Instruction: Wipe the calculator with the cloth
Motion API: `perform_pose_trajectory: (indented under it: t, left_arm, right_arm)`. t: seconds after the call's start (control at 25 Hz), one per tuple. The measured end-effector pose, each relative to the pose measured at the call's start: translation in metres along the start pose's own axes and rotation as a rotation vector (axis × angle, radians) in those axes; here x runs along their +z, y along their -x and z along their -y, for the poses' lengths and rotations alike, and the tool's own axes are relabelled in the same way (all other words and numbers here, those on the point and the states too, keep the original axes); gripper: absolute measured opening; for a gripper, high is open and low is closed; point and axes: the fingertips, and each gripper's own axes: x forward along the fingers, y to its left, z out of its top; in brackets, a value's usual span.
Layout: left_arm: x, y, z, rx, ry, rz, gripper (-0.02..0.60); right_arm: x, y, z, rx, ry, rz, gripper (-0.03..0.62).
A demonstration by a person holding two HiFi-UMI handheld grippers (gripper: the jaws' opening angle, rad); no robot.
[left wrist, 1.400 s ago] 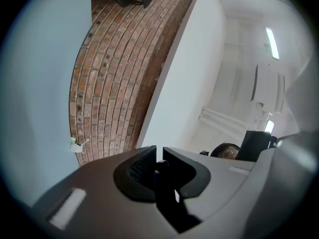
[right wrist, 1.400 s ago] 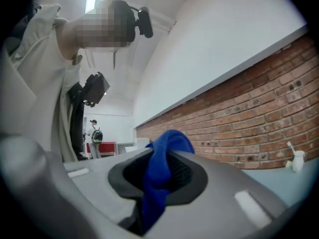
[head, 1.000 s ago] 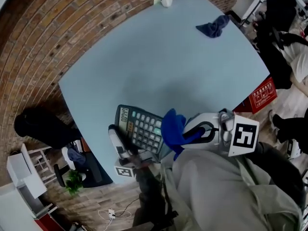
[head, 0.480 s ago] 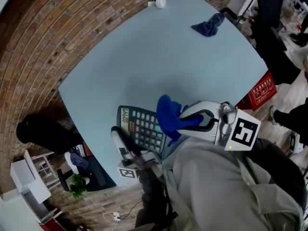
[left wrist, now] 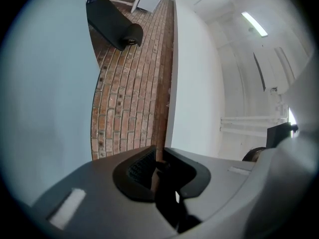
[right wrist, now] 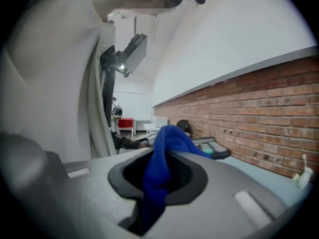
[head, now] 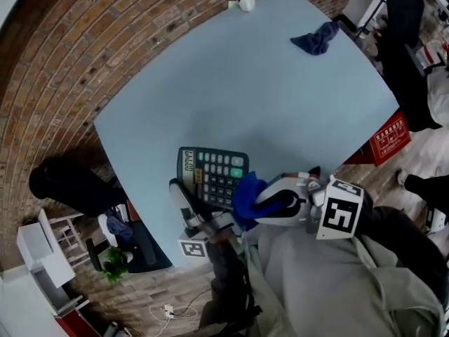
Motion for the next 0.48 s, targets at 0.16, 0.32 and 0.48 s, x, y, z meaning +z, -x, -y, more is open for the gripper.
perform_pose_trajectory:
  t: [0.16, 0.32, 0.48]
  left_arm:
    - [0.001, -0.002, 0.0, 0.009, -0.011, -0.003, 0.038]
    - [0.002, 0.0, -0.003, 0.029, -0.045, 0.013, 0.038]
    - [0.005, -0.003, -0.001, 0.042, -0.128, 0.01, 0.037]
  right_arm:
    - [-0.003, 0.022, 0.048, -0.191, -0.022, 0.016, 0.06]
    - [-0.001, 0.018, 0.044, -0.222, -0.048, 0.019, 0.06]
    - [-0.004, -0.008, 0.004, -0.07, 0.023, -0.055, 0.06]
